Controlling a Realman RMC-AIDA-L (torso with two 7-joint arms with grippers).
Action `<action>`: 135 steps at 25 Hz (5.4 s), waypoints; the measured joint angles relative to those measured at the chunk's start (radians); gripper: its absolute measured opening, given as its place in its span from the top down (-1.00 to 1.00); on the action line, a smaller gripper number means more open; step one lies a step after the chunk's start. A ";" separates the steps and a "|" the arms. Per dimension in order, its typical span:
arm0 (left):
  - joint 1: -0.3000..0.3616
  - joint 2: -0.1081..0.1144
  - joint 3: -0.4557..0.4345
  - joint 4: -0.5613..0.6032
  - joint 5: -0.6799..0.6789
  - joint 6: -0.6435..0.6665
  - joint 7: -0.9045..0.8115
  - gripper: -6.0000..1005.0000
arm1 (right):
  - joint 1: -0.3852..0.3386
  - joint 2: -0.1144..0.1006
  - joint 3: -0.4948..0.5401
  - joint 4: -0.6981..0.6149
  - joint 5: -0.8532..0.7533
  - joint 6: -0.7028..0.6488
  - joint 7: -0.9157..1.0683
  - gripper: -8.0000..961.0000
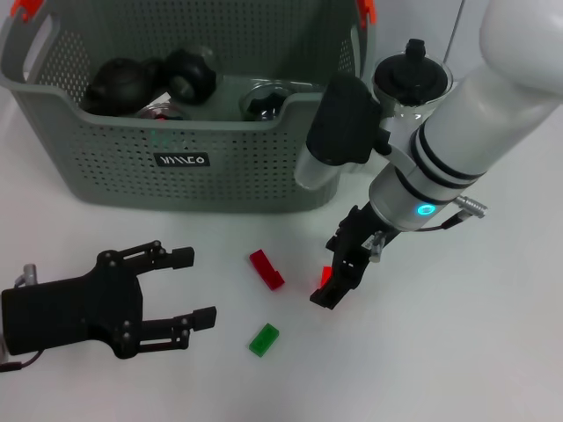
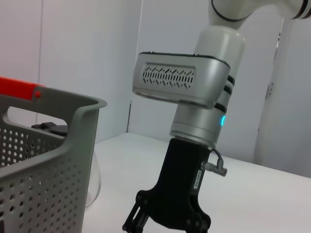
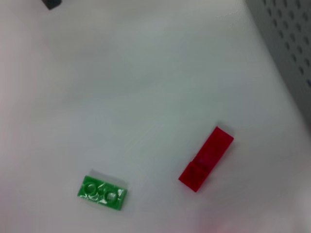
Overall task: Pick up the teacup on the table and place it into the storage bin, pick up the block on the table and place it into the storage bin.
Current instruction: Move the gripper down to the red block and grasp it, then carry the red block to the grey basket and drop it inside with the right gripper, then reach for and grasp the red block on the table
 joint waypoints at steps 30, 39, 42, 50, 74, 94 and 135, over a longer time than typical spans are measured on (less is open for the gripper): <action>0.008 0.002 -0.023 -0.008 0.008 -0.025 0.004 -0.65 | -0.041 -0.014 -0.055 -0.114 0.063 -0.074 0.021 0.54; 0.009 0.004 -0.054 -0.008 0.024 -0.042 0.007 -0.65 | -0.129 -0.016 0.300 -0.591 0.103 -0.450 0.036 0.55; 0.009 0.002 -0.054 -0.008 0.024 -0.045 0.007 -0.65 | -0.110 -0.019 0.439 -0.682 0.189 -0.524 0.045 0.55; 0.005 0.001 -0.051 -0.008 0.025 -0.044 0.007 -0.65 | 0.021 -0.056 0.633 -0.694 0.130 -0.397 0.159 0.55; -0.014 0.002 -0.042 -0.021 0.025 -0.036 0.005 -0.65 | 0.193 -0.063 0.476 0.019 -0.045 0.191 0.015 0.54; -0.009 0.004 -0.042 -0.021 0.025 -0.025 0.002 -0.65 | -0.073 -0.018 0.464 -0.548 0.211 -0.075 -0.055 -0.50; -0.030 0.019 -0.051 -0.011 0.083 -0.027 0.006 -0.65 | -0.047 0.005 -0.195 -0.080 0.206 0.208 0.259 -0.66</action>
